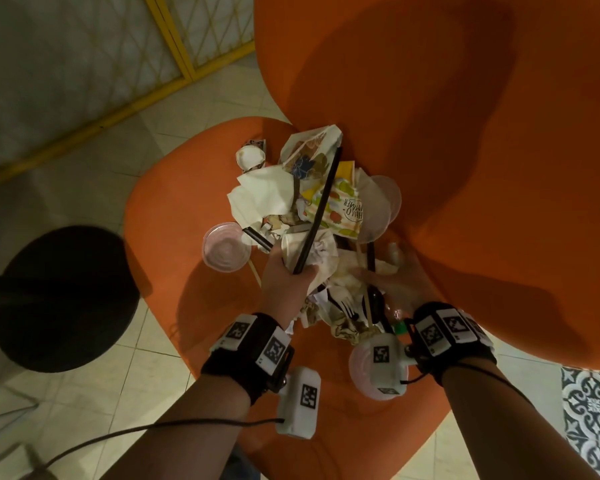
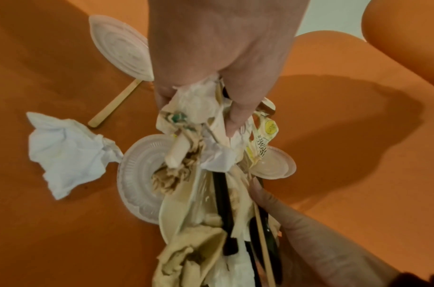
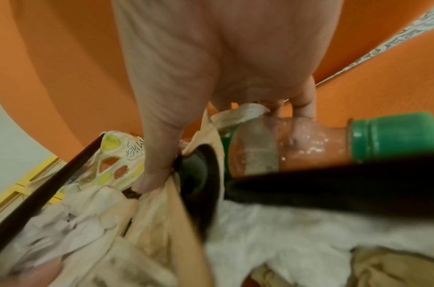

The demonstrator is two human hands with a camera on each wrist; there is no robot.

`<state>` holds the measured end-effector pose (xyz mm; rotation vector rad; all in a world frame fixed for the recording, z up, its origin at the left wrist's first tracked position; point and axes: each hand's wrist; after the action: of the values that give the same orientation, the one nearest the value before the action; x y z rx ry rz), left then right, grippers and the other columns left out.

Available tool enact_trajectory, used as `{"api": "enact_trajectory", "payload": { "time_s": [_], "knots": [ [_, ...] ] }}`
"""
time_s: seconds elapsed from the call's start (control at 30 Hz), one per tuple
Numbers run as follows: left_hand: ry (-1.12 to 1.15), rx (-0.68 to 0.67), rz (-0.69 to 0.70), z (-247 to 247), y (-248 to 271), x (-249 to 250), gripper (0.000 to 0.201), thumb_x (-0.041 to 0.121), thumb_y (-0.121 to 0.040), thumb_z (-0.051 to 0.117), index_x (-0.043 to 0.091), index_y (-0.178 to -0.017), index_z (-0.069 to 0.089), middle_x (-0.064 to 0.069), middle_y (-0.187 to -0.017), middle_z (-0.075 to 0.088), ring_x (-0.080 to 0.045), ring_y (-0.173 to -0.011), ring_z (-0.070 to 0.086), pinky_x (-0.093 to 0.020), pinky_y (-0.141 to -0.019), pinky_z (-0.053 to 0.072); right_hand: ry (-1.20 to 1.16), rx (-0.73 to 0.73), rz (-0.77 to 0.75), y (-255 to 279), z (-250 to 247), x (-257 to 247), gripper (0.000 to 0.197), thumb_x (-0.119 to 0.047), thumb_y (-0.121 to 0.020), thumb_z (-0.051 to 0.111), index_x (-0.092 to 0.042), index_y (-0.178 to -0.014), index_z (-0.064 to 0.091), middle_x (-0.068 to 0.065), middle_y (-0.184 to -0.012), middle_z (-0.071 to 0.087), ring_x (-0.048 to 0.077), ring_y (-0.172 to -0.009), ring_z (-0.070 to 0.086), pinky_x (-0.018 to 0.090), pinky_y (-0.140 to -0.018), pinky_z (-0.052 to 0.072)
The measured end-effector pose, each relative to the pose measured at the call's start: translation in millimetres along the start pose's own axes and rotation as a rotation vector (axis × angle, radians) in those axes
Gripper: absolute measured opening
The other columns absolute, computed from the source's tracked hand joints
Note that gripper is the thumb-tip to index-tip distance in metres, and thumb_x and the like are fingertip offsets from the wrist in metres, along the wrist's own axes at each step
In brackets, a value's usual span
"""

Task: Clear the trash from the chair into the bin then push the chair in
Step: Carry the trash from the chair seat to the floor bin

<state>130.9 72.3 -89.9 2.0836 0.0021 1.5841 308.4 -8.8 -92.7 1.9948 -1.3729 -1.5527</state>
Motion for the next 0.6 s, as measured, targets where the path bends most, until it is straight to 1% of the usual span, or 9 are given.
{"api": "enact_trajectory", "payload": {
  "time_s": [0.07, 0.13, 0.2, 0.23, 0.3, 0.37, 0.43, 0.5, 0.6],
  "knots": [
    [-0.018, 0.006, -0.001, -1, 2, -1, 0.033, -0.004, -0.080, 0.062, 0.008, -0.111, 0.058, 0.004, -0.088, 0.060, -0.010, -0.080, 0.057, -0.001, -0.057, 0.042, -0.023, -0.002, 0.004, 2, 1, 2, 0.118, -0.049, -0.058, 0.085, -0.032, -0.150, 0.013, 0.000, -0.156, 0.028, 0.029, -0.138, 0.035, 0.043, -0.098, 0.041],
    [-0.023, 0.030, -0.014, -1, 3, -3, 0.033, -0.001, -0.081, 0.063, 0.010, -0.111, 0.056, 0.000, -0.093, 0.060, -0.015, -0.082, 0.058, -0.006, -0.058, 0.043, -0.017, -0.005, 0.012, 2, 3, 3, 0.109, -0.046, -0.064, 0.083, -0.029, -0.150, 0.017, -0.001, -0.155, 0.031, 0.027, -0.135, 0.039, 0.034, -0.088, 0.042],
    [-0.018, 0.075, -0.038, -2, 3, -4, 0.039, 0.002, -0.081, 0.064, 0.009, -0.119, 0.054, -0.006, -0.106, 0.062, -0.022, -0.097, 0.059, -0.022, -0.072, 0.047, -0.052, -0.025, 0.035, 3, 4, 1, 0.101, -0.041, -0.067, 0.082, -0.025, -0.148, 0.023, 0.000, -0.153, 0.035, 0.026, -0.129, 0.046, 0.024, -0.070, 0.045],
    [-0.007, 0.095, -0.055, -3, 2, -5, 0.044, 0.004, -0.081, 0.065, 0.009, -0.124, 0.053, -0.009, -0.113, 0.062, -0.025, -0.104, 0.059, -0.030, -0.080, 0.048, -0.070, -0.036, 0.047, 3, 4, 0, 0.098, -0.038, -0.069, 0.082, -0.022, -0.147, 0.026, 0.000, -0.151, 0.037, 0.025, -0.125, 0.049, 0.021, -0.061, 0.042],
    [0.015, 0.119, -0.067, -5, 1, -6, 0.048, 0.006, -0.082, 0.065, 0.011, -0.128, 0.051, -0.010, -0.118, 0.062, -0.026, -0.109, 0.058, -0.036, -0.088, 0.049, -0.081, -0.049, 0.074, 1, 2, -1, 0.092, -0.032, -0.071, 0.081, -0.018, -0.146, 0.029, 0.001, -0.149, 0.039, 0.026, -0.124, 0.049, 0.021, -0.053, 0.037],
    [0.041, 0.135, -0.052, -7, 0, -5, 0.045, 0.005, -0.083, 0.065, 0.013, -0.125, 0.053, -0.007, -0.113, 0.064, -0.023, -0.104, 0.060, -0.028, -0.082, 0.050, -0.088, -0.057, 0.069, -2, 2, -2, 0.093, -0.028, -0.070, 0.083, -0.017, -0.145, 0.029, 0.002, -0.148, 0.039, 0.027, -0.124, 0.049, 0.021, -0.052, 0.038],
    [0.055, 0.146, -0.042, -10, -1, -5, 0.042, 0.004, -0.083, 0.065, 0.013, -0.122, 0.054, -0.006, -0.110, 0.065, -0.020, -0.100, 0.061, -0.018, -0.072, 0.047, -0.079, -0.083, 0.043, -4, 4, -4, 0.095, -0.031, -0.065, 0.086, -0.018, -0.143, 0.032, 0.001, -0.145, 0.043, 0.025, -0.120, 0.052, 0.021, -0.054, 0.043],
    [0.053, 0.148, -0.041, -11, -1, -5, 0.043, 0.004, -0.083, 0.064, 0.012, -0.124, 0.053, -0.007, -0.111, 0.064, -0.019, -0.096, 0.061, -0.011, -0.065, 0.047, -0.053, -0.093, 0.017, -6, 7, -4, 0.095, -0.034, -0.063, 0.087, -0.019, -0.141, 0.036, -0.002, -0.142, 0.046, 0.024, -0.122, 0.052, 0.021, -0.058, 0.043],
    [0.044, 0.145, -0.054, -13, 0, -6, 0.047, 0.003, -0.084, 0.064, 0.012, -0.128, 0.051, -0.008, -0.114, 0.062, -0.019, -0.098, 0.060, -0.009, -0.064, 0.048, -0.026, -0.105, 0.018, -4, 9, -8, 0.093, -0.035, -0.066, 0.084, -0.020, -0.142, 0.034, -0.004, -0.142, 0.044, 0.023, -0.122, 0.050, 0.021, -0.057, 0.039]
  ]
}}
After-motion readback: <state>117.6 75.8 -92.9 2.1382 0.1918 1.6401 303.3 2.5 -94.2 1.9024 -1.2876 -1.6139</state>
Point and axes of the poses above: each hand's wrist, its own y-axis away from the middle knuckle, its own z-axis out of the palm, x = y × z
